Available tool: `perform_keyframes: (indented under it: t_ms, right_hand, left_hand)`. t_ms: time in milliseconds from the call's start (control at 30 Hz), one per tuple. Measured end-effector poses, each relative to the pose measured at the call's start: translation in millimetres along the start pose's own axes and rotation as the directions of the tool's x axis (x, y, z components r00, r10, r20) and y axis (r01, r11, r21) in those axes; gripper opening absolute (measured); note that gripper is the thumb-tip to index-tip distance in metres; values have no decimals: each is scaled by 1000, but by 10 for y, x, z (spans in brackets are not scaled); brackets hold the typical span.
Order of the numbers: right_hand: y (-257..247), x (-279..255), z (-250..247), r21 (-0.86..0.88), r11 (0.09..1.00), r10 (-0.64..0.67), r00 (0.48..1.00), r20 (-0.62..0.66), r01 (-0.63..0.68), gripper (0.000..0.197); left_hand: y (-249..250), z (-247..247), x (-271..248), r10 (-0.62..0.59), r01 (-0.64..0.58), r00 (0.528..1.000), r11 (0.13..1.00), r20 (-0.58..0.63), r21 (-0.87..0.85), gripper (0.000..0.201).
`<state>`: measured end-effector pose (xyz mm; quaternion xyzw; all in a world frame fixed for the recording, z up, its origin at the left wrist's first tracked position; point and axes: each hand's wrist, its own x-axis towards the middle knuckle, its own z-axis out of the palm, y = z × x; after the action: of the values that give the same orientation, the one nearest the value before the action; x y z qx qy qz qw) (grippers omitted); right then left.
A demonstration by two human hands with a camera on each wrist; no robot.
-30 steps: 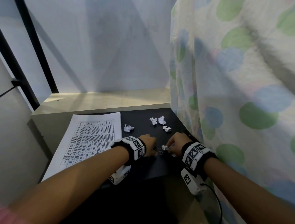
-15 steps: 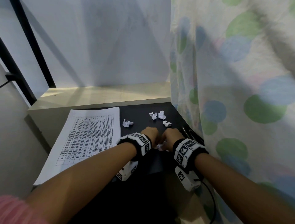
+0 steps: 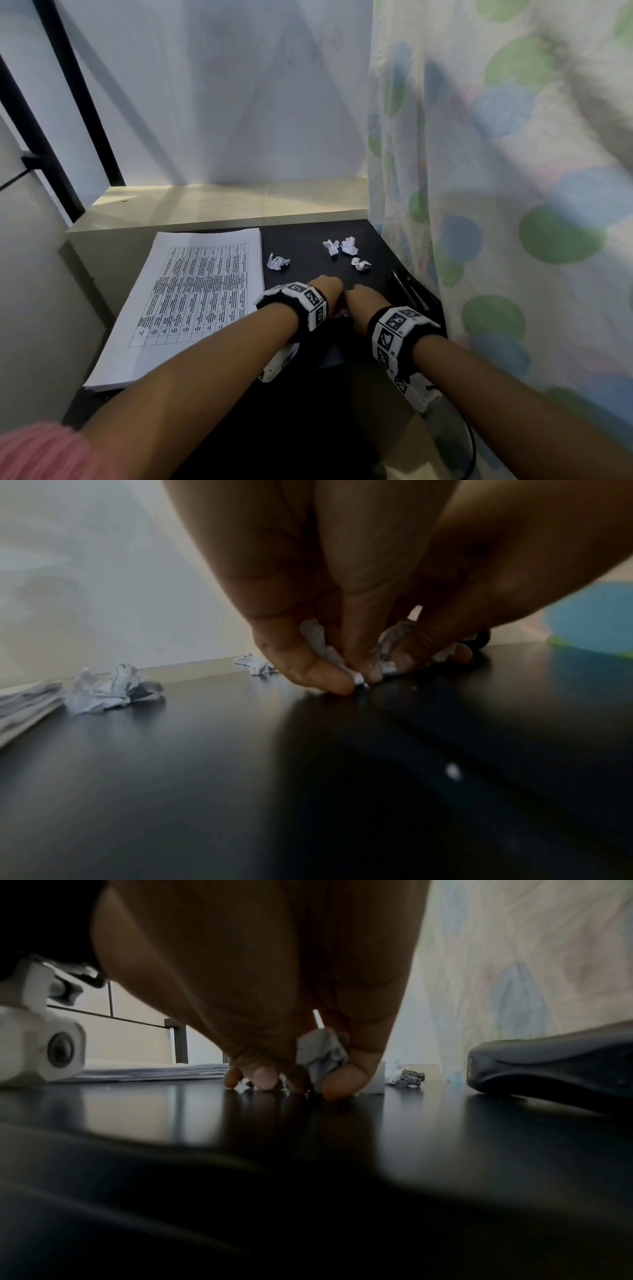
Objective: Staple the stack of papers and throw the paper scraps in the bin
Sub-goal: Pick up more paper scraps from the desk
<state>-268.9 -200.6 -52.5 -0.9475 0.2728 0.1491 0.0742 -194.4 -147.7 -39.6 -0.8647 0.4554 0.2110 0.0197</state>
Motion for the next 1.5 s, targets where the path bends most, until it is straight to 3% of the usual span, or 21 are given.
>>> perform_keyframes:
  t_ms: [300, 533, 833, 1067, 1167, 1267, 1400, 1500]
  right_hand:
    - [32, -8, 69, -4, 1000, -2, 999, -50, 2, 39]
    - [261, -38, -77, 189, 982, 23, 985, -172, 10, 26]
    - [358, -120, -196, 284, 959, 89, 966, -241, -17, 26]
    - [290, -163, -126, 452, 890, 174, 961, -216, -59, 25]
    - [315, -185, -97, 554, 831, 218, 947, -237, -53, 20]
    - [300, -261, -113, 611, 791, 240, 936, -256, -36, 36]
    - [188, -418, -193, 604, 797, 218, 931, -291, 2, 38]
    - [-9, -501, -277, 597, 802, 208, 929, -308, 19, 39]
  left_hand:
    - [-123, -18, 39, 7, -7, 1000, 1000, 1, -2, 39]
    - [-102, -24, 24, 21, -21, 999, 1000, -36, -12, 37]
    - [108, 20, -86, 104, -101, 995, 964, 2, 247, 36]
    - [243, 152, -236, 144, -102, 988, 891, -62, 442, 40]
    - [249, 162, -296, 128, -85, 989, 904, -77, 419, 38]
    - [214, 131, -381, 112, -86, 993, 909, -42, 408, 38]
    - [56, -46, -517, 56, -47, 998, 966, -27, 253, 36]
    - [-192, -243, -731, 12, 4, 996, 983, -88, 181, 35]
